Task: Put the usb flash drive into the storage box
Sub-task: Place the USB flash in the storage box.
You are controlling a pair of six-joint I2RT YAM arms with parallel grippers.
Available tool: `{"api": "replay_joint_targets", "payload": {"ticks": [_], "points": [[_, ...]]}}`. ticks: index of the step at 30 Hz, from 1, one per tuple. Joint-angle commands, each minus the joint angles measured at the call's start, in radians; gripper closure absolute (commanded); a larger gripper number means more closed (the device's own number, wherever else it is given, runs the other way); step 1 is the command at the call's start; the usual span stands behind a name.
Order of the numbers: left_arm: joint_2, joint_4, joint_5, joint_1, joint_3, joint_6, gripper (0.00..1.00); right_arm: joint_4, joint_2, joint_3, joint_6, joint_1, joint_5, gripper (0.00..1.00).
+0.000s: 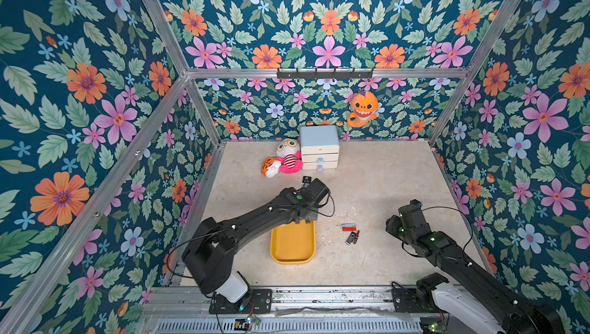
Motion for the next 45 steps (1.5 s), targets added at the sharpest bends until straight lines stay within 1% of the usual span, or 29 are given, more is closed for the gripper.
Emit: {"api": "replay_joint_targets", "payload": {"ticks": [1, 3, 4, 9, 12, 15, 20, 37, 39, 40, 41, 45], "points": [[-0.094, 0.022, -0.006, 0.062, -0.118, -0.042, 0.91, 0.011, -0.002, 0.002, 0.0, -0.004, 0.0, 0.51], [-0.125, 0.089, 0.036, 0.094, -0.189, -0.038, 0.89, 0.012, -0.001, 0.002, 0.0, -0.003, -0.002, 0.51], [-0.122, 0.108, 0.049, 0.097, -0.203, -0.033, 0.88, 0.013, 0.001, 0.004, 0.0, -0.004, -0.001, 0.51], [-0.044, 0.16, 0.026, 0.113, -0.204, -0.004, 0.89, 0.011, 0.005, 0.004, 0.0, -0.003, -0.001, 0.51], [-0.009, 0.201, 0.042, 0.153, -0.213, 0.023, 0.89, 0.008, 0.001, 0.004, 0.0, -0.005, 0.0, 0.51], [0.016, 0.229, 0.049, 0.171, -0.217, 0.031, 0.89, 0.009, 0.002, 0.003, 0.0, -0.005, 0.0, 0.51], [0.036, 0.274, 0.069, 0.172, -0.221, 0.048, 0.89, 0.011, 0.006, 0.005, 0.0, -0.005, -0.003, 0.51], [0.139, 0.312, 0.04, 0.182, -0.194, 0.09, 0.89, 0.014, 0.012, 0.007, -0.001, -0.005, -0.004, 0.51], [0.148, 0.32, 0.046, 0.183, -0.197, 0.09, 0.88, 0.013, 0.014, 0.008, 0.0, -0.006, -0.006, 0.51], [0.152, 0.322, 0.046, 0.183, -0.197, 0.091, 0.85, 0.014, 0.016, 0.009, -0.001, -0.006, -0.006, 0.51], [0.155, 0.322, 0.046, 0.183, -0.198, 0.09, 0.81, 0.013, 0.016, 0.007, -0.001, -0.006, -0.006, 0.51], [0.151, 0.319, 0.037, 0.183, -0.201, 0.094, 0.74, 0.015, 0.015, 0.008, -0.001, -0.005, -0.006, 0.51]]}}
